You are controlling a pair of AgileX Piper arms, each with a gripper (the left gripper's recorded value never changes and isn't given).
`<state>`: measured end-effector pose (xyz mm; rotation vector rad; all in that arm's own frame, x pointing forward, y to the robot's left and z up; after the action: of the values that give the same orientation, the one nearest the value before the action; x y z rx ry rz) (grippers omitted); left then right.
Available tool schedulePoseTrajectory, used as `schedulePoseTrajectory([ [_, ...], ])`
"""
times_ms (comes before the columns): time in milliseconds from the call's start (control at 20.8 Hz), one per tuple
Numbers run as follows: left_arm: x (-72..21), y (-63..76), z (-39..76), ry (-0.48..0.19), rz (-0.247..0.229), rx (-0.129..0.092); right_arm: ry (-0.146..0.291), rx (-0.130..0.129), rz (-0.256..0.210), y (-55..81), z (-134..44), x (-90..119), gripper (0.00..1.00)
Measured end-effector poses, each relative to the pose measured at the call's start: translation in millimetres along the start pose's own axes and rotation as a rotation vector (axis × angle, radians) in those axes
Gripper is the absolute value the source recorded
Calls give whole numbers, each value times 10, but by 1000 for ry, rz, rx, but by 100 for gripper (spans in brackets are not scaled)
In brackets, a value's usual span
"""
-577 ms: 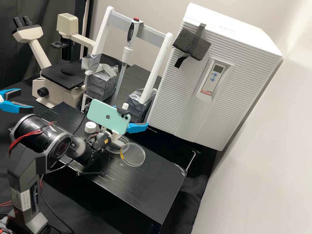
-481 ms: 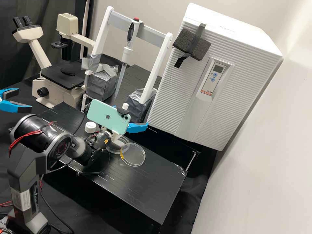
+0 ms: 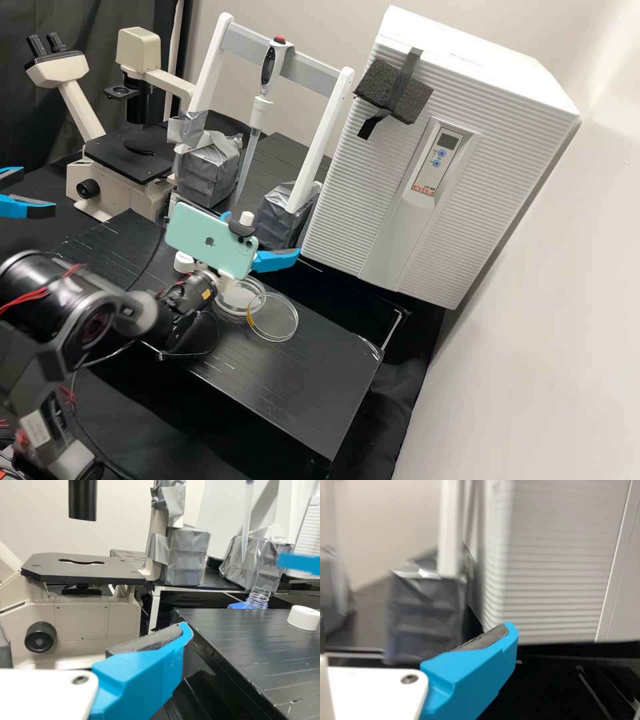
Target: Close the bottle
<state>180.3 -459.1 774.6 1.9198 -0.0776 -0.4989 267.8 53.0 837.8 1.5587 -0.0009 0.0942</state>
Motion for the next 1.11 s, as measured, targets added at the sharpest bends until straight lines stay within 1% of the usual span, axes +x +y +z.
schedulePoseTrajectory([
  [48,4,5,0,-1,2,1,61,-1,6,16,-111,-135,100],
  [96,13,10,7,-6,3,2,108,-15,-5,-2,-179,-232,100],
  [144,26,15,13,-11,4,4,135,-20,-18,-16,-222,-293,100],
  [192,42,23,14,-15,6,5,159,-17,-36,-41,-253,-374,100],
  [288,62,30,9,-17,6,7,194,-17,-66,-85,-286,-511,100],
  [337,70,39,9,-18,9,8,199,-16,-75,-102,-288,-543,100],
  [385,85,55,10,-22,14,12,196,-17,-81,-114,-276,-557,100],
  [481,90,59,9,-23,15,12,183,-17,-94,-143,-247,-567,100],
  [673,99,32,18,-40,-6,19,154,-16,-128,-220,-177,-584,100],
  [721,110,43,19,-44,-3,22,149,-9,-140,-246,-165,-596,100],
  [817,128,65,17,-47,4,27,140,-6,-169,-302,-142,-630,100],
  [865,134,67,15,-47,5,27,135,6,-186,-335,-133,-644,100],
  [913,137,59,11,-46,1,25,132,12,-204,-370,-127,-659,100],
  [1058,173,61,-6,-44,-3,23,123,9,-240,-431,-114,-679,100],
  [1106,192,68,-6,-48,-1,24,124,9,-240,-429,-115,-680,100],
])
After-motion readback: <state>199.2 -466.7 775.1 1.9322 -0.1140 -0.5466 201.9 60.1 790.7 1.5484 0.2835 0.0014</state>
